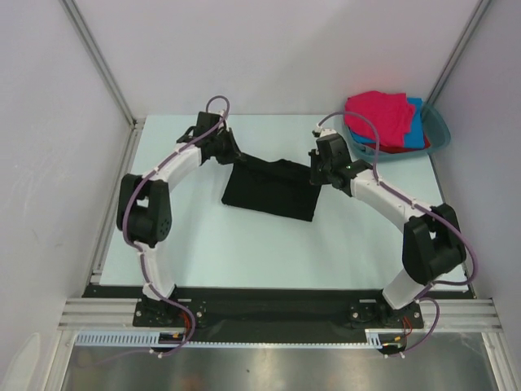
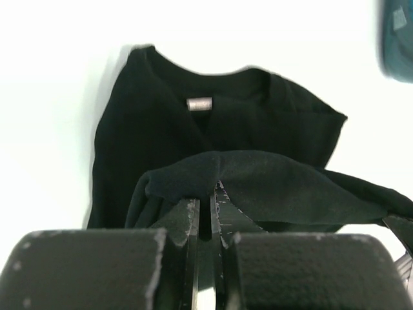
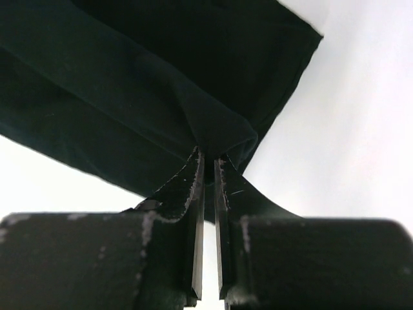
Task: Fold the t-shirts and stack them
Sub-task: Fold the tshirt
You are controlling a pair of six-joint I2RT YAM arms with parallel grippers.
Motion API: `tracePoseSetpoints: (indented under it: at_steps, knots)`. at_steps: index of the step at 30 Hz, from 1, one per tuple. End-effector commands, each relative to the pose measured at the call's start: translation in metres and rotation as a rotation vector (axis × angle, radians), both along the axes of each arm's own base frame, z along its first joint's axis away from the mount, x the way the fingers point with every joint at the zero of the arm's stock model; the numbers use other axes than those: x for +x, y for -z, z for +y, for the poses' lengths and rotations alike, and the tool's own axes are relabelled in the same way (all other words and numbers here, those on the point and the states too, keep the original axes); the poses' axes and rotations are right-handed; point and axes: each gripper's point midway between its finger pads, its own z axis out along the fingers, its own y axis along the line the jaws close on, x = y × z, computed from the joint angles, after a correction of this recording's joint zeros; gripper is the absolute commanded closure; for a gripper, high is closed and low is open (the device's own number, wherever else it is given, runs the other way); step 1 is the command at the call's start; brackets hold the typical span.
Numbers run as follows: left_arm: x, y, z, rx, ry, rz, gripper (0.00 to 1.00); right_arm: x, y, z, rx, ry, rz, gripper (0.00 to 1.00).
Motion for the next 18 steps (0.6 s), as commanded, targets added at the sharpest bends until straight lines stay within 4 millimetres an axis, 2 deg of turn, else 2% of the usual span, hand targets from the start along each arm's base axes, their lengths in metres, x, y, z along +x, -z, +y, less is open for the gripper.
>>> tracePoseSetpoints:
  at_steps: [1,2,3,4,5,6,8,14,17,18]
  knots:
    - [0.026,-0.018,-0.01,-0.037,0.036,-0.071,0.92,0.027,-0.016,0.003,0.006,-0.006,-0.065,1.0]
    - [0.032,-0.02,-0.011,-0.045,0.035,-0.078,0.92,0.031,-0.014,0.002,0.006,0.0,-0.067,1.0]
    - [0.035,-0.009,-0.014,-0.046,0.039,-0.056,0.92,0.033,-0.009,0.001,0.004,0.004,-0.054,1.0]
    - [0.039,-0.007,-0.015,-0.05,0.046,-0.05,0.92,0.037,-0.007,-0.001,0.006,0.012,-0.057,1.0]
    - [0.044,-0.013,-0.017,-0.053,0.048,-0.064,0.92,0.04,-0.004,-0.002,0.006,0.015,-0.055,1.0]
    - [0.048,-0.005,-0.018,-0.054,0.047,-0.052,0.92,0.042,-0.003,-0.003,0.01,0.015,-0.053,1.0]
    - [0.057,-0.011,-0.019,-0.064,0.043,-0.071,0.92,0.047,0.007,-0.005,-0.006,0.021,-0.038,1.0]
    - [0.076,-0.009,-0.022,-0.063,0.045,-0.072,0.91,0.056,0.024,-0.012,-0.027,0.032,-0.014,1.0]
    - [0.081,-0.002,-0.02,-0.067,0.031,-0.063,0.85,0.062,0.028,-0.013,-0.029,0.038,-0.015,1.0]
    - [0.081,0.002,-0.019,-0.067,0.028,-0.056,0.76,0.064,0.032,-0.018,-0.037,0.049,-0.009,1.0]
